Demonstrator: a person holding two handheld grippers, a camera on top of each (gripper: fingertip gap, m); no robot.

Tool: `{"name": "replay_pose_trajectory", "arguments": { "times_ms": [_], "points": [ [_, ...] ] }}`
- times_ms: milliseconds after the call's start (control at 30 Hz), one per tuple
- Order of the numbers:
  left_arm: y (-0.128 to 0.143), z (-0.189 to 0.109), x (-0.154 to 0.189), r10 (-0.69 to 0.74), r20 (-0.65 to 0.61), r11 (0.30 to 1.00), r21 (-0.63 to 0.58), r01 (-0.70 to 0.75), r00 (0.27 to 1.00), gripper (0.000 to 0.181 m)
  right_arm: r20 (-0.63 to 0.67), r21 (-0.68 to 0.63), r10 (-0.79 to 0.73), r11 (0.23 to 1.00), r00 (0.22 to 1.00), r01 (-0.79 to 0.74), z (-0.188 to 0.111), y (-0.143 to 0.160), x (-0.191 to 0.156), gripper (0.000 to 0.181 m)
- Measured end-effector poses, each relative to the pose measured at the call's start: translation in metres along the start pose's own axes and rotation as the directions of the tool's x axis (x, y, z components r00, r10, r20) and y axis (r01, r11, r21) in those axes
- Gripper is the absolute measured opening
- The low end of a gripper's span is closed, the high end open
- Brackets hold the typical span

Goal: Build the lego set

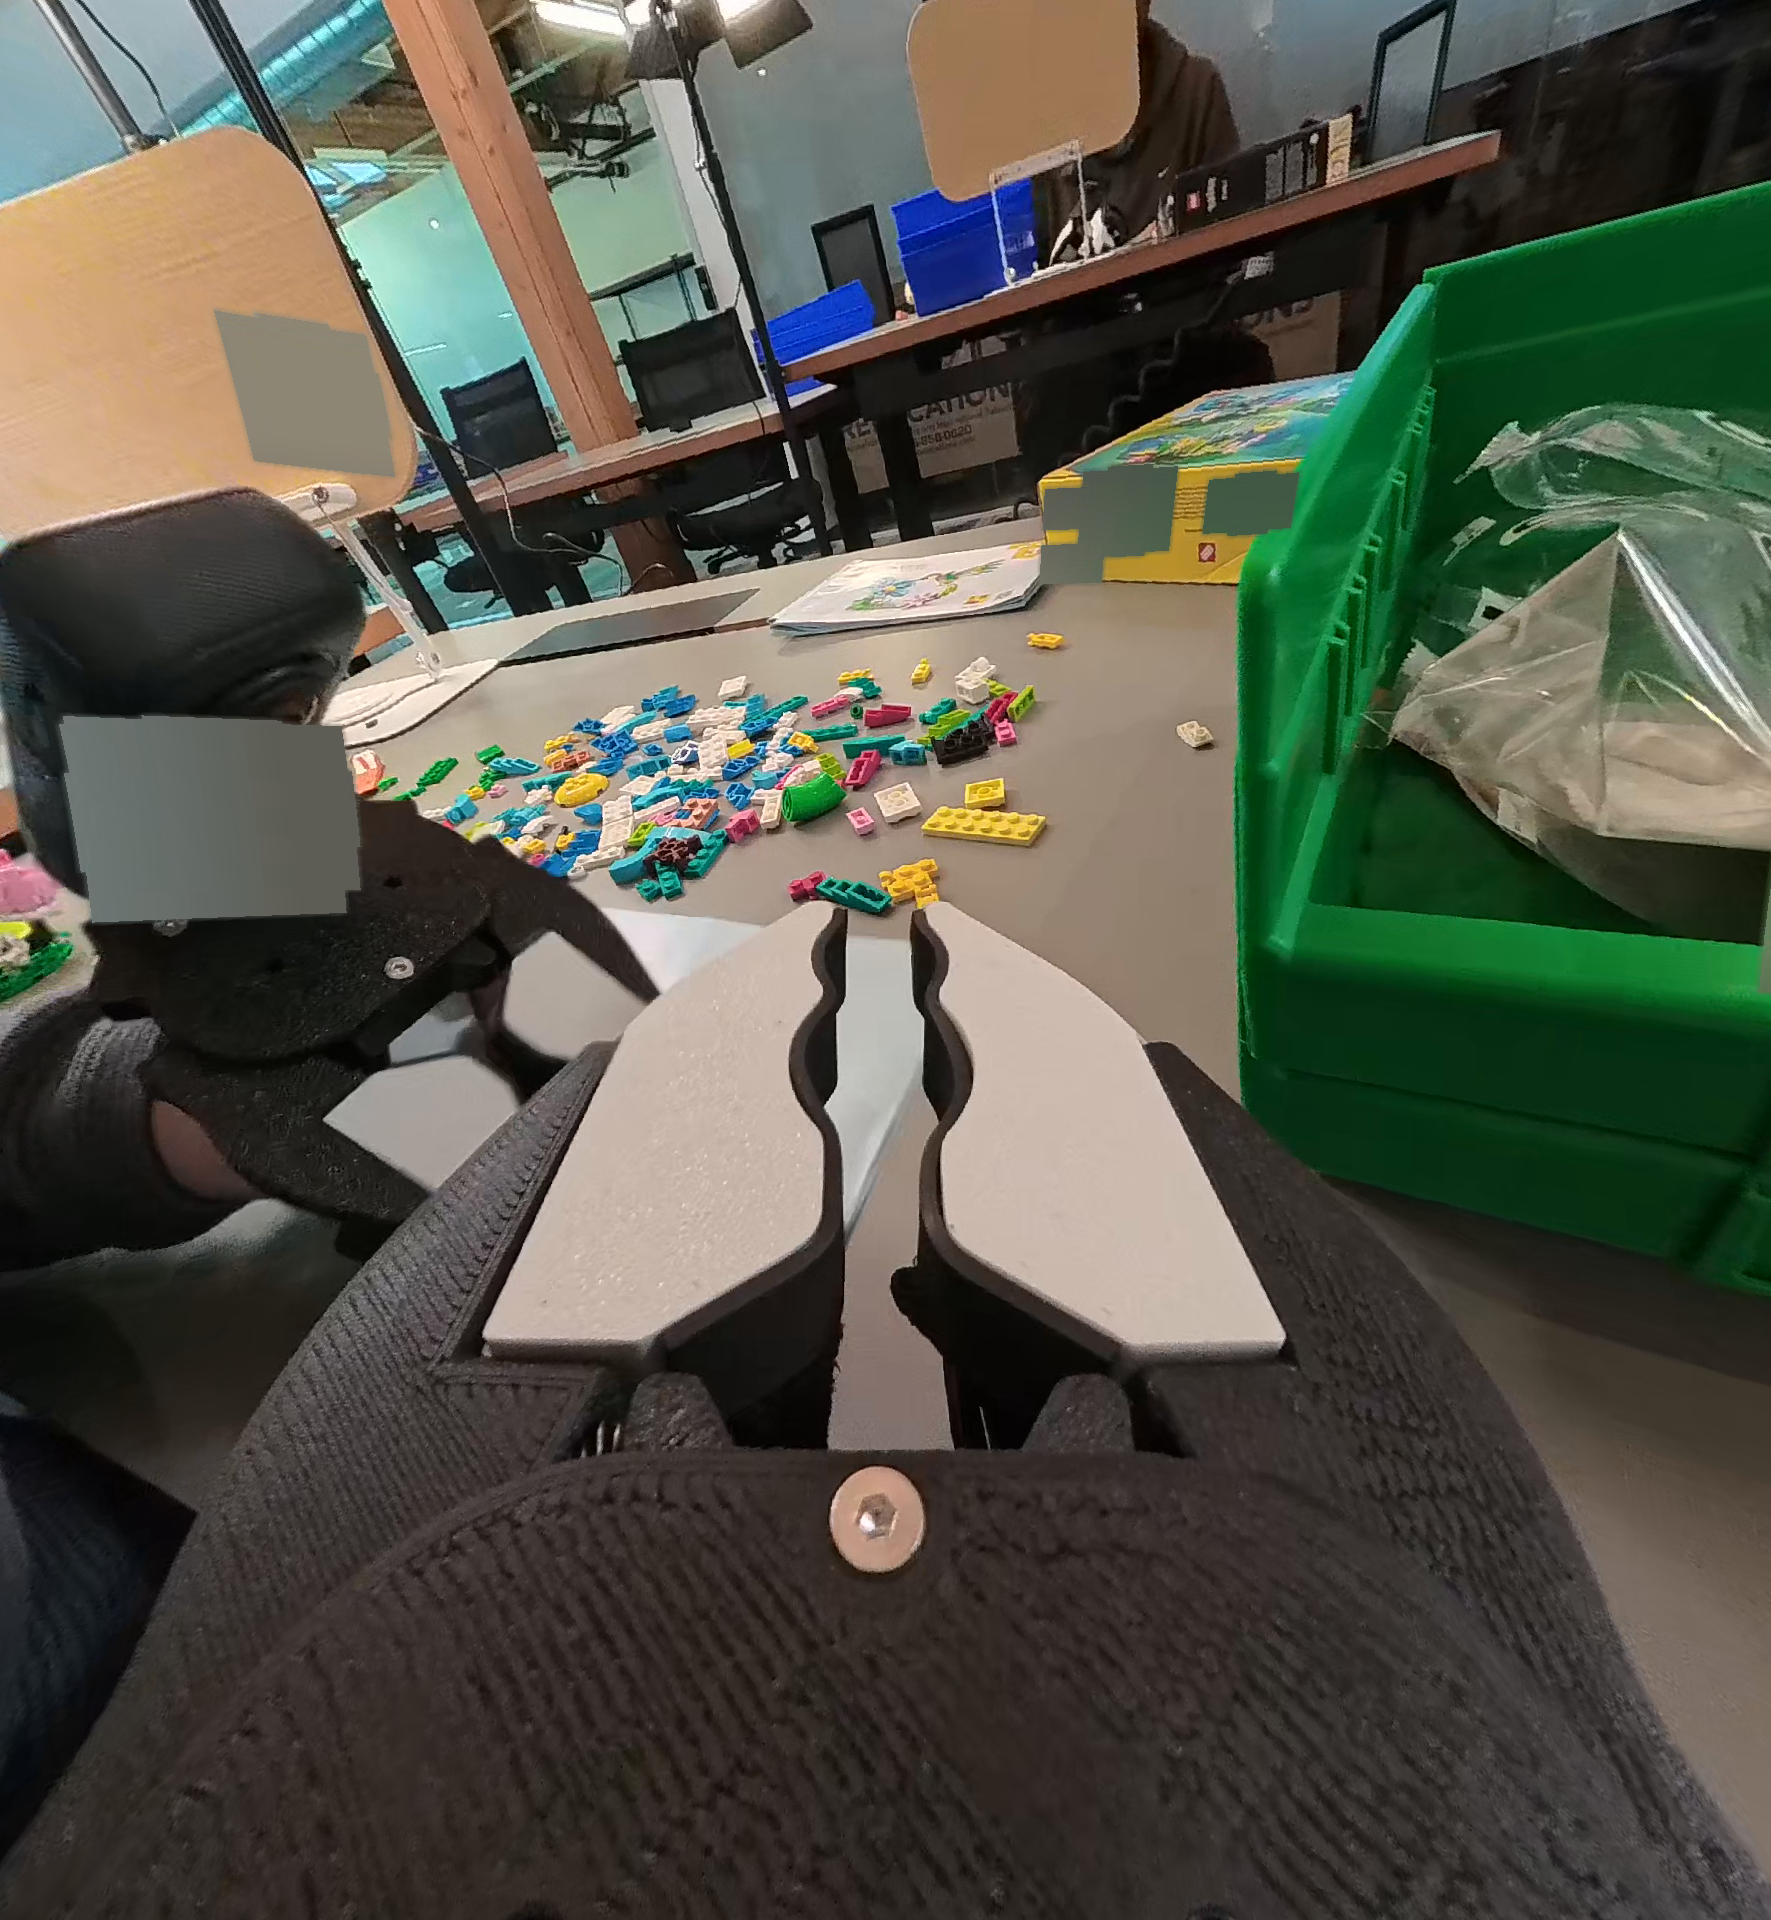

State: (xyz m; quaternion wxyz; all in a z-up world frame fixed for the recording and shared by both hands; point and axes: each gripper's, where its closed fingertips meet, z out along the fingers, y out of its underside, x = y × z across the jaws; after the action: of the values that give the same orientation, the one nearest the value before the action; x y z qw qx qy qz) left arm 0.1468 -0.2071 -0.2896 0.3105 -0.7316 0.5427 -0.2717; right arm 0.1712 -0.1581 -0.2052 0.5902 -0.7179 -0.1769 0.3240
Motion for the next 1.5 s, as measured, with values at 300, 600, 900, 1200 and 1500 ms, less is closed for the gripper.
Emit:
{"name": "replay_pose_trajectory", "arguments": {
  "times_ms": [300,600,900,1200,1500],
  "points": [
    [-0.006,-0.007,0.001,-0.149,-0.15,0.986,0.047,0.157,0.978,0.0,0.002,0.003,0.007,1.0,1.0,-0.007,0.0,-0.001,0.0,0.01],
    [-0.03,-0.039,-0.001,-0.217,-0.324,0.913,0.267,0.309,0.921,0.0,-0.023,-0.11,0.013,0.994,1.0,-0.015,0.001,0.014,0.005,0.01],
    [-0.042,-0.076,0.005,-0.187,-0.393,0.83,0.427,0.359,0.9,0.0,0.165,-0.37,-0.033,0.924,0.986,0.093,0.014,0.056,-0.037,0.002],
    [-0.037,-0.071,0.007,-0.166,-0.316,0.87,0.399,0.289,0.934,0.0,0.182,-0.323,-0.021,0.943,0.983,0.08,0.016,0.049,-0.042,0.002],
    [-0.023,-0.048,-0.013,-0.166,-0.113,0.941,0.28,0.192,0.98,0.014,0.178,-0.325,-0.013,0.943,0.984,0.071,0.016,0.05,-0.041,0.002]
  ]
}}
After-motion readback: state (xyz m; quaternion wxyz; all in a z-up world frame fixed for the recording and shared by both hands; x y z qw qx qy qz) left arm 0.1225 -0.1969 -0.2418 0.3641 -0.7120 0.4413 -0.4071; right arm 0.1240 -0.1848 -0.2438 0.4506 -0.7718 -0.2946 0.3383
